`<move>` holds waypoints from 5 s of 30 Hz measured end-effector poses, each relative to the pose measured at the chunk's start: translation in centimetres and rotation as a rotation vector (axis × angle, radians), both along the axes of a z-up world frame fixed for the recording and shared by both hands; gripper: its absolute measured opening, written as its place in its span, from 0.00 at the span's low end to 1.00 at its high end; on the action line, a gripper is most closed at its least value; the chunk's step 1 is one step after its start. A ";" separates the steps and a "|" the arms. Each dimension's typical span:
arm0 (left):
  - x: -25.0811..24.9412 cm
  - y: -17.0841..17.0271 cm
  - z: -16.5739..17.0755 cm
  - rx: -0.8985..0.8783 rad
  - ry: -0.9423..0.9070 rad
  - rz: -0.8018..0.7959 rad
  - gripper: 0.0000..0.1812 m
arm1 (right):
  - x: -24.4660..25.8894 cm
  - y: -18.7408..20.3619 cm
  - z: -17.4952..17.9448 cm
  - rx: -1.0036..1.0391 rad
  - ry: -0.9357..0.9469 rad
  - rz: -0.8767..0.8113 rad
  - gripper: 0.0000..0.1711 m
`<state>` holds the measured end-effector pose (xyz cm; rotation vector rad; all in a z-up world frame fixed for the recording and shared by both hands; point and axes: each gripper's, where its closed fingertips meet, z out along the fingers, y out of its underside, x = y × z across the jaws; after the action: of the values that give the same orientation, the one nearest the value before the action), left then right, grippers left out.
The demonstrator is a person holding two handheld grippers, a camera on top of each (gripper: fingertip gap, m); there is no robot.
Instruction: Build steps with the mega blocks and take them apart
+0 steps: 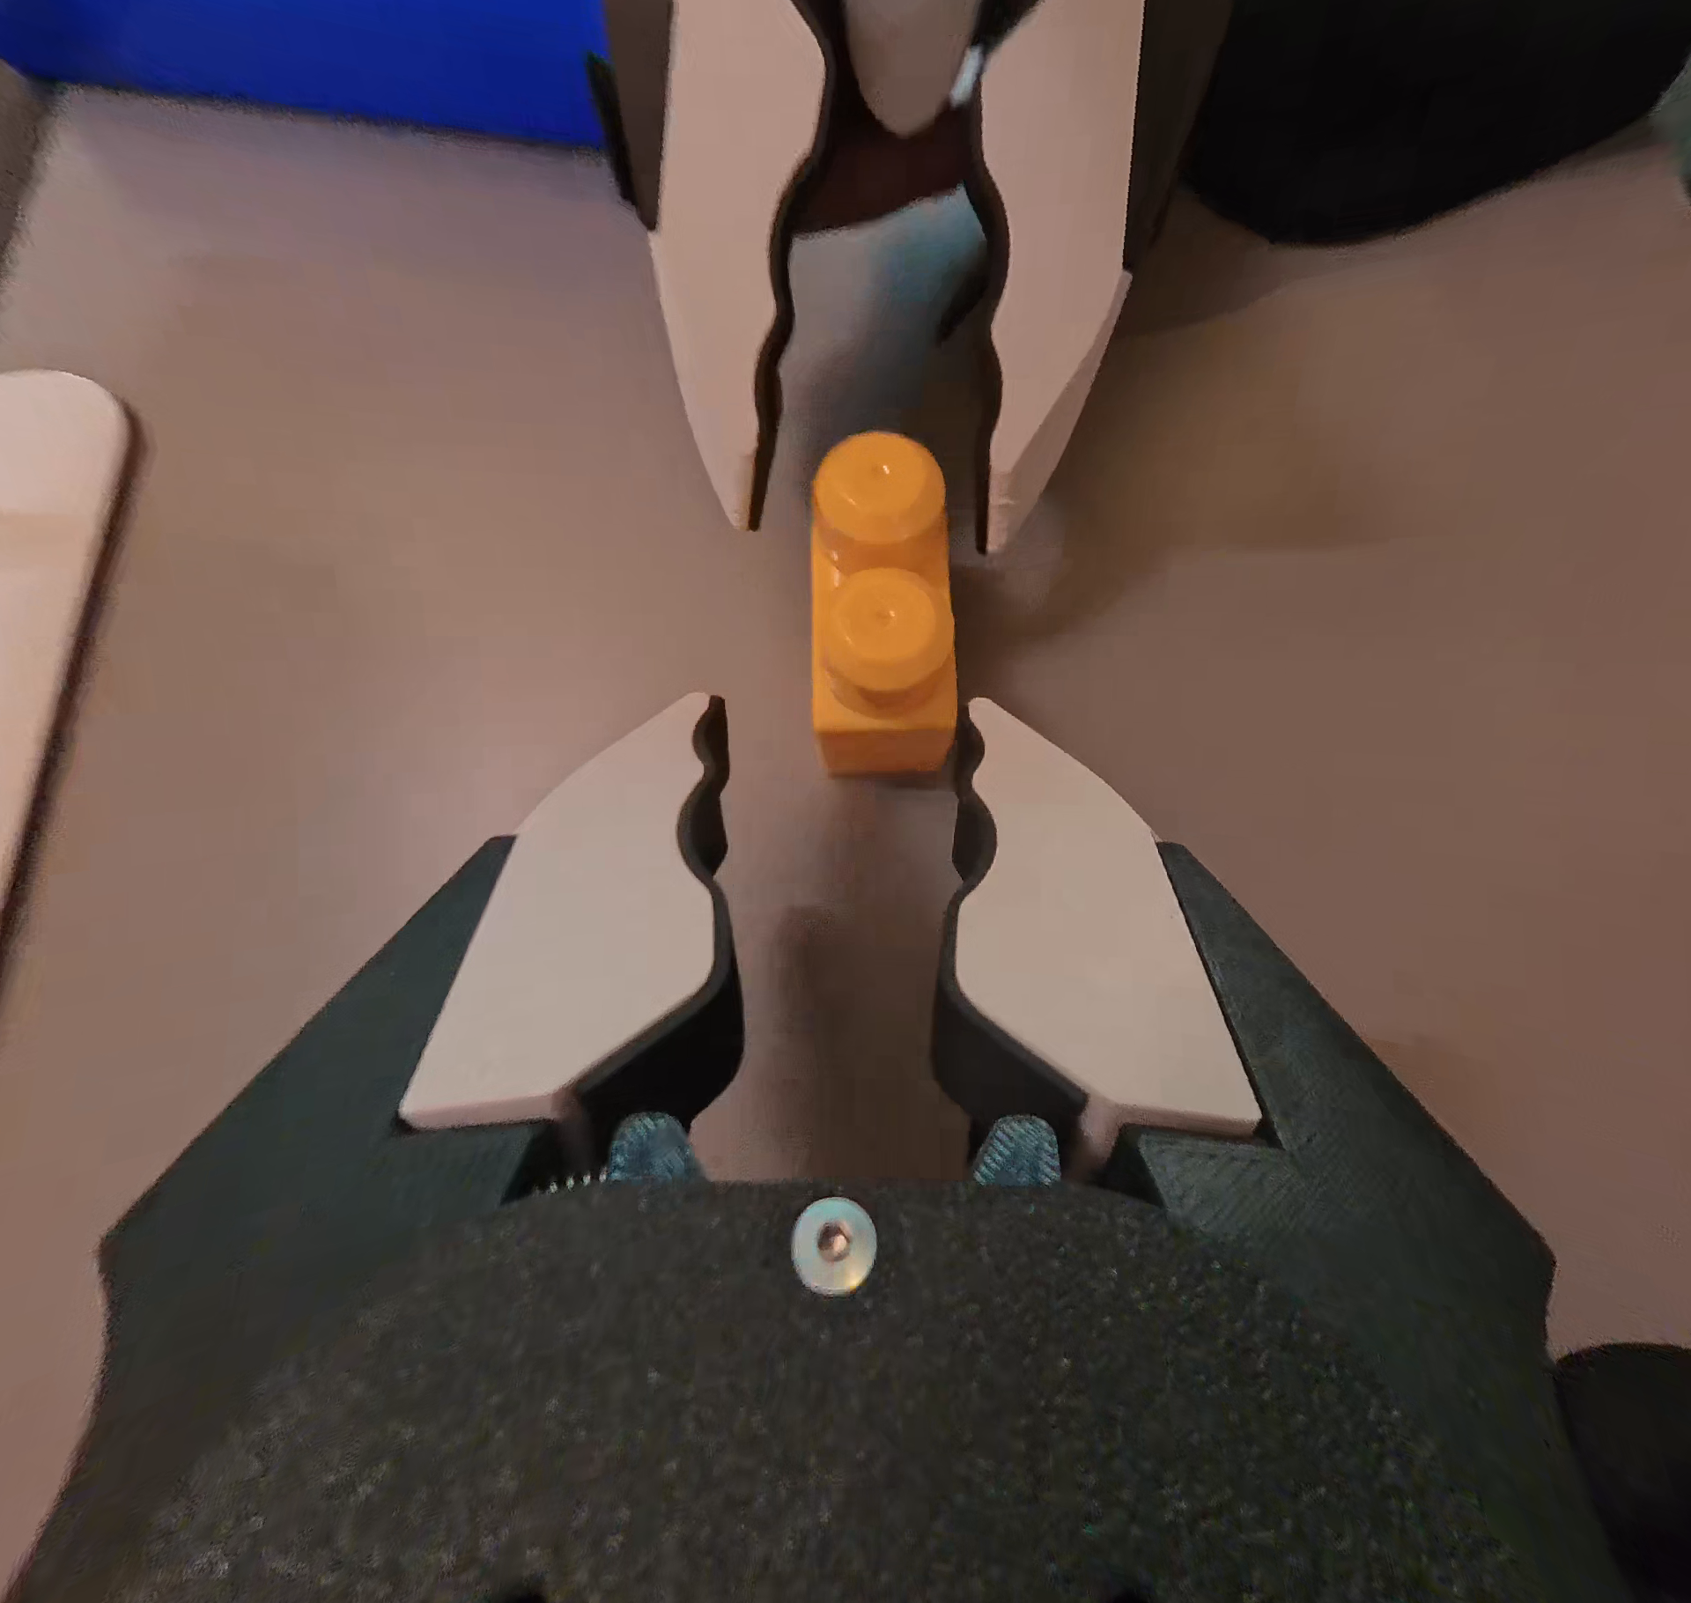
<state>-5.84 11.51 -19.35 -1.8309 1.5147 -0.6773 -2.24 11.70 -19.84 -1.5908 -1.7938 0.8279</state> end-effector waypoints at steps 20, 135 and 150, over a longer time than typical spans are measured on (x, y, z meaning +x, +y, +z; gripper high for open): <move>-33.5 3.1 15.2 0.366 0.072 1.336 0.19 | -0.5 4.2 5.0 -0.044 0.335 -0.242 0.27; 3.6 0.0 -4.0 0.064 0.006 0.028 0.23 | 1.4 4.2 9.4 0.001 0.484 -0.214 0.22; 4.1 -1.6 0.4 -0.093 -0.073 -0.006 0.23 | 0.4 0.9 9.7 -0.115 0.457 -0.077 0.22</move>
<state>-1.77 9.94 -18.96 -1.8497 1.4634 -0.8208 -1.87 12.65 -10.12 -1.3885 -1.3732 1.1657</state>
